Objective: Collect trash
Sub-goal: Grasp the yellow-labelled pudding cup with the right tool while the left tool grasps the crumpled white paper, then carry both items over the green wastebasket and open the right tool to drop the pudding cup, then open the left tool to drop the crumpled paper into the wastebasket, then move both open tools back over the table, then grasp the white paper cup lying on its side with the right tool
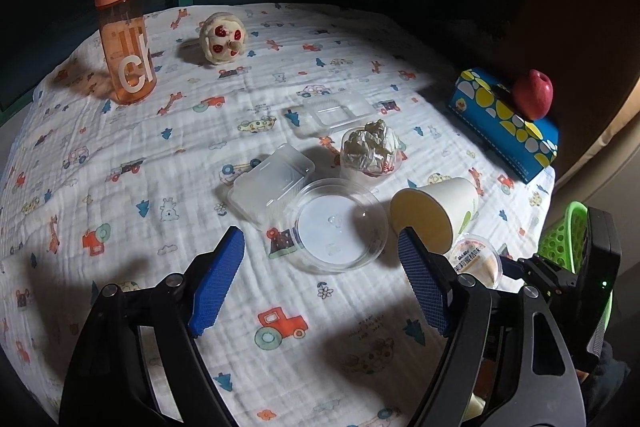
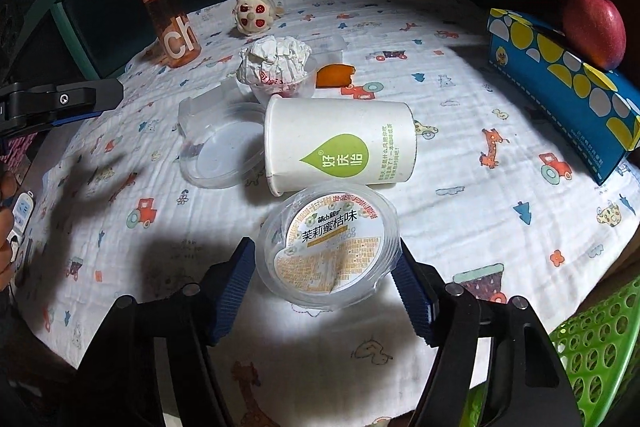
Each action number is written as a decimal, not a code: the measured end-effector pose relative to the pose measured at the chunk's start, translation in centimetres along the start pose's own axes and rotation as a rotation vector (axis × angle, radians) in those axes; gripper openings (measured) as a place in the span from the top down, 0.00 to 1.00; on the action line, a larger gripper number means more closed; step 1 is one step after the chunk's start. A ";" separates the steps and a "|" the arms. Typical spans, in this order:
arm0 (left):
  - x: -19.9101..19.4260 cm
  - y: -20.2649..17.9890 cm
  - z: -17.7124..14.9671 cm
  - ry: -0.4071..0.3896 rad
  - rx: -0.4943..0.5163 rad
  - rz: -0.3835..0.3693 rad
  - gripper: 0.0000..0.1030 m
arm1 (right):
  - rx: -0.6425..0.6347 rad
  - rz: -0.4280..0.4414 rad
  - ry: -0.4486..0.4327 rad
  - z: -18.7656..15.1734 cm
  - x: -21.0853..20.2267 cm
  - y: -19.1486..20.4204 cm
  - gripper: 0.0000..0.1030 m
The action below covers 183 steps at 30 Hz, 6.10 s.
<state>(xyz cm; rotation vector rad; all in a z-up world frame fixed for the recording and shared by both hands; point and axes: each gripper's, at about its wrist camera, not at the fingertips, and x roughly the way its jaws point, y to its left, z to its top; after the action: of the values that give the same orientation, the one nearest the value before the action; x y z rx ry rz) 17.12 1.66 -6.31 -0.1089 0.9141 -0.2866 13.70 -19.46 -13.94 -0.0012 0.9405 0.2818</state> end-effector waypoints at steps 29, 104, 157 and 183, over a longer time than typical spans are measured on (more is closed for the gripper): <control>9.5 -6.2 6.3 0.058 0.226 0.046 0.25 | 0.099 0.041 -0.142 -0.9 -8.8 -3.5 0.39; 0.5 -32.8 -3.1 0.053 0.581 -0.372 0.60 | 0.575 -0.402 -0.376 -17.6 -27.4 -22.5 0.29; 1.0 -16.6 -0.5 0.050 0.281 -0.165 0.33 | 0.384 -0.185 -0.353 -8.8 -22.4 -13.9 0.27; 2.2 2.2 -0.2 0.064 -0.016 0.090 0.32 | 0.140 0.045 -0.173 -1.1 -9.9 -3.5 0.23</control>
<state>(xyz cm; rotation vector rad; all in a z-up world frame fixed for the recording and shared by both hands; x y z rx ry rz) 18.62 3.10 -8.57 -0.0736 0.9822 -0.1995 8.20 -25.33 -7.10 0.1704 0.7869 0.2531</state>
